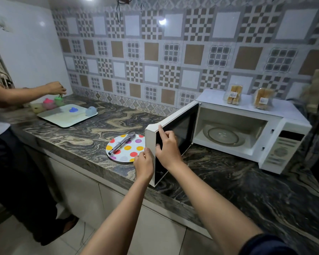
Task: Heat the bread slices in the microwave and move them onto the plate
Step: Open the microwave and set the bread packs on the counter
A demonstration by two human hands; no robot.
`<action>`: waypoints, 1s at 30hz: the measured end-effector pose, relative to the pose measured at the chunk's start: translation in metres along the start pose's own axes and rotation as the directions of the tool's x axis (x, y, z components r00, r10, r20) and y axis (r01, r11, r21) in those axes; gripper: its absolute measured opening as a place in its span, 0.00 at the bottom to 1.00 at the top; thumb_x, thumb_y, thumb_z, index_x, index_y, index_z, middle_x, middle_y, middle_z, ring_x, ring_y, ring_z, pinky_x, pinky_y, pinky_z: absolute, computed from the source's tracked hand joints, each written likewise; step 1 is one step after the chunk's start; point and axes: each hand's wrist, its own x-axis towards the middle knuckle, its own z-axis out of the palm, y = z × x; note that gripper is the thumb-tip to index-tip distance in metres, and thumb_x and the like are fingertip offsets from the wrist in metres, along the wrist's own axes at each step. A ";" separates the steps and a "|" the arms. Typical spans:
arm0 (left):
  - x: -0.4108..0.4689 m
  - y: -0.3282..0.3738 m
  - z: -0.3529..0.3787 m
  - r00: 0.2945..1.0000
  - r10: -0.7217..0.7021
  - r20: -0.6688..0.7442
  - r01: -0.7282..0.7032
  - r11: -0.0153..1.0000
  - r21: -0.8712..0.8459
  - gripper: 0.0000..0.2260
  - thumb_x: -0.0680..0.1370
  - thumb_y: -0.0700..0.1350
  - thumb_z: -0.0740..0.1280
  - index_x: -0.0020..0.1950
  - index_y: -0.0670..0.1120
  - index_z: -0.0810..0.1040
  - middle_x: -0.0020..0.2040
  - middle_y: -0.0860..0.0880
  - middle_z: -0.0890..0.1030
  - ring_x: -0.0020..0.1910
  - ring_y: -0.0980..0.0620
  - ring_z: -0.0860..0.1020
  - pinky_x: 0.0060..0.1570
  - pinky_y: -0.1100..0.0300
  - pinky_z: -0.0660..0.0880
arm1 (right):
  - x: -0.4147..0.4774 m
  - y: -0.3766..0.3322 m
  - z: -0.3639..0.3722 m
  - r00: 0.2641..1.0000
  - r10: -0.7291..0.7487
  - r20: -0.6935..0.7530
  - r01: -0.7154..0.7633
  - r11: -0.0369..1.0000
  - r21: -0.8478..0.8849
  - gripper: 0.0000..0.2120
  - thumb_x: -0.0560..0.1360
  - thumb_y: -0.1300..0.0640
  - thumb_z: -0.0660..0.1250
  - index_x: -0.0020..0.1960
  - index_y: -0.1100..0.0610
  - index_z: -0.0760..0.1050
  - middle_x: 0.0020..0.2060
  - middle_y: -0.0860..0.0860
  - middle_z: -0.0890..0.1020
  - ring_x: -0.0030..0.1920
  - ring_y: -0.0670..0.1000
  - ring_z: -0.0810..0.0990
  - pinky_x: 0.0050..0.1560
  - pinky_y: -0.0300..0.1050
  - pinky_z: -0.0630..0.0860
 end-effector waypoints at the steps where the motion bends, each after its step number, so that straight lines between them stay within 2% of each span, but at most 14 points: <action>1: -0.003 0.004 -0.002 1.000 0.002 -0.012 -0.002 1.000 0.000 0.25 0.82 0.53 0.47 0.58 0.36 0.75 0.59 0.36 0.75 0.62 0.38 0.69 0.63 0.45 0.66 | -0.003 0.000 -0.004 0.999 0.015 0.028 -0.016 1.000 0.012 0.30 0.74 0.65 0.59 0.75 0.57 0.56 0.58 0.59 0.69 0.61 0.57 0.68 0.63 0.46 0.67; 7: -0.033 0.037 -0.019 0.994 0.053 -0.093 -0.050 0.998 0.032 0.22 0.82 0.48 0.49 0.59 0.33 0.74 0.60 0.34 0.74 0.62 0.38 0.69 0.62 0.48 0.63 | -0.028 0.001 -0.062 0.995 0.085 0.055 -0.085 0.996 -0.008 0.26 0.75 0.64 0.58 0.73 0.59 0.62 0.65 0.57 0.69 0.67 0.55 0.67 0.67 0.43 0.63; 11: -0.066 0.068 -0.017 0.987 0.149 -0.063 -0.147 0.989 0.028 0.20 0.82 0.45 0.51 0.50 0.32 0.76 0.54 0.33 0.77 0.55 0.38 0.73 0.53 0.50 0.66 | -0.058 0.013 -0.113 0.991 0.135 0.024 -0.134 0.990 -0.039 0.24 0.75 0.62 0.59 0.71 0.59 0.65 0.67 0.56 0.68 0.68 0.54 0.67 0.67 0.43 0.63; 15: -0.098 0.095 0.004 0.974 0.224 -0.010 -0.224 0.975 0.004 0.17 0.82 0.46 0.53 0.46 0.36 0.76 0.49 0.36 0.79 0.52 0.39 0.75 0.46 0.53 0.65 | -0.094 0.033 -0.166 0.980 0.195 -0.026 -0.197 0.977 -0.076 0.22 0.76 0.62 0.59 0.70 0.59 0.67 0.67 0.56 0.69 0.67 0.55 0.68 0.66 0.43 0.64; 18: -0.122 0.117 0.026 0.952 0.303 0.050 -0.303 0.953 -0.012 0.17 0.81 0.45 0.53 0.33 0.44 0.67 0.38 0.43 0.75 0.46 0.41 0.74 0.42 0.55 0.61 | -0.117 0.051 -0.204 0.963 0.256 -0.079 -0.262 0.961 -0.083 0.20 0.77 0.61 0.59 0.69 0.58 0.68 0.67 0.55 0.68 0.67 0.54 0.68 0.63 0.42 0.65; 20: -0.136 0.132 0.040 0.943 0.322 0.087 -0.321 0.947 -0.024 0.18 0.81 0.45 0.53 0.30 0.46 0.63 0.34 0.48 0.71 0.41 0.45 0.71 0.41 0.56 0.61 | -0.130 0.063 -0.226 0.948 0.295 -0.122 -0.307 0.947 -0.098 0.19 0.77 0.60 0.59 0.69 0.57 0.68 0.67 0.54 0.68 0.66 0.53 0.69 0.61 0.41 0.66; 23: -0.148 0.153 0.062 0.926 0.351 0.141 -0.350 0.936 -0.032 0.16 0.81 0.46 0.53 0.35 0.43 0.69 0.40 0.45 0.75 0.43 0.47 0.72 0.42 0.57 0.62 | -0.142 0.082 -0.254 0.922 0.343 -0.181 -0.369 0.920 -0.131 0.19 0.77 0.60 0.60 0.68 0.58 0.69 0.67 0.54 0.70 0.66 0.53 0.69 0.63 0.41 0.65; 25: -0.148 0.165 0.077 0.912 0.372 0.174 -0.371 0.928 -0.041 0.16 0.81 0.46 0.53 0.46 0.40 0.76 0.46 0.44 0.77 0.48 0.46 0.74 0.45 0.57 0.65 | -0.142 0.094 -0.271 0.903 0.369 -0.219 -0.402 0.906 -0.132 0.19 0.77 0.60 0.60 0.67 0.58 0.69 0.66 0.55 0.70 0.67 0.54 0.69 0.65 0.43 0.65; 27: -0.142 0.177 0.092 0.901 0.385 0.199 -0.381 0.923 -0.059 0.16 0.81 0.47 0.53 0.56 0.40 0.76 0.53 0.46 0.78 0.55 0.45 0.75 0.51 0.56 0.68 | -0.138 0.104 -0.284 0.887 0.393 -0.243 -0.429 0.896 -0.114 0.19 0.77 0.60 0.61 0.67 0.59 0.70 0.66 0.55 0.70 0.66 0.54 0.69 0.63 0.44 0.67; 30: -0.123 0.194 0.117 0.887 0.401 0.227 -0.391 0.916 -0.089 0.17 0.81 0.48 0.53 0.63 0.41 0.74 0.60 0.43 0.78 0.60 0.44 0.74 0.59 0.51 0.69 | -0.120 0.122 -0.296 0.871 0.407 -0.275 -0.450 0.886 -0.111 0.19 0.77 0.60 0.60 0.67 0.58 0.70 0.66 0.54 0.70 0.64 0.54 0.70 0.58 0.42 0.68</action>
